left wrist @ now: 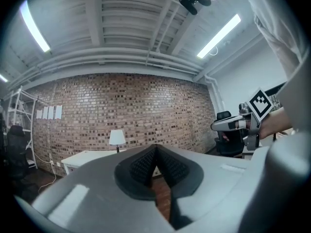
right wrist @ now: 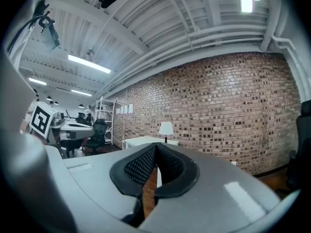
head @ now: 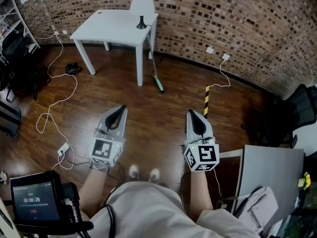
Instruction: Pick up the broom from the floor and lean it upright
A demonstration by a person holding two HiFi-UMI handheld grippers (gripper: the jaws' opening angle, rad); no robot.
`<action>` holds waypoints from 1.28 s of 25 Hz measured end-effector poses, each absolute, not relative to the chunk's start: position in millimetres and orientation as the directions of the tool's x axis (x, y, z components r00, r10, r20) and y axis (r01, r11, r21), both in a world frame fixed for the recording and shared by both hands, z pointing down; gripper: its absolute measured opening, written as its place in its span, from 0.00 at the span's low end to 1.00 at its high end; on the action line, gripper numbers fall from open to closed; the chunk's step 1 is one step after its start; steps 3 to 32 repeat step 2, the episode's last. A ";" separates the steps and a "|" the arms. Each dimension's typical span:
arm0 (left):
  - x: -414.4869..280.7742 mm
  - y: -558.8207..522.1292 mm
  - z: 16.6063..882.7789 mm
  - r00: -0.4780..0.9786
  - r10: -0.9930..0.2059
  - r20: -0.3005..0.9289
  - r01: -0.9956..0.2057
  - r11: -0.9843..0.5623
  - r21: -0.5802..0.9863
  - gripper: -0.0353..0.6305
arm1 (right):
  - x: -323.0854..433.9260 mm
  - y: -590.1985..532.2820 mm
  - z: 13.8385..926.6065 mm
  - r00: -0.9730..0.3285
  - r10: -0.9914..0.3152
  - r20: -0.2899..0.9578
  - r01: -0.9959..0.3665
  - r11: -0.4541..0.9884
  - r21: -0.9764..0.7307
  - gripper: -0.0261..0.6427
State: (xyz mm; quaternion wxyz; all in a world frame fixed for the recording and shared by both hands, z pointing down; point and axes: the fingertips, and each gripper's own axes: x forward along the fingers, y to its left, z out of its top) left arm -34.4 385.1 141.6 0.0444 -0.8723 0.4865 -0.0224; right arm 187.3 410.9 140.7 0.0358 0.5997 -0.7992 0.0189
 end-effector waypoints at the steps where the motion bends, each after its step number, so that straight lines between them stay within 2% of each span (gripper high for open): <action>1: -34.1 385.6 142.8 0.526 -0.850 -0.003 -0.846 -0.523 -0.099 0.05 | 187.7 411.1 141.2 -0.278 -0.957 0.080 -0.960 0.280 0.013 0.06; 32: -33.9 386.1 144.0 0.526 -0.850 -0.002 -0.846 -0.524 -0.099 0.05 | 188.3 411.3 141.8 -0.277 -0.958 0.080 -0.960 0.279 0.013 0.06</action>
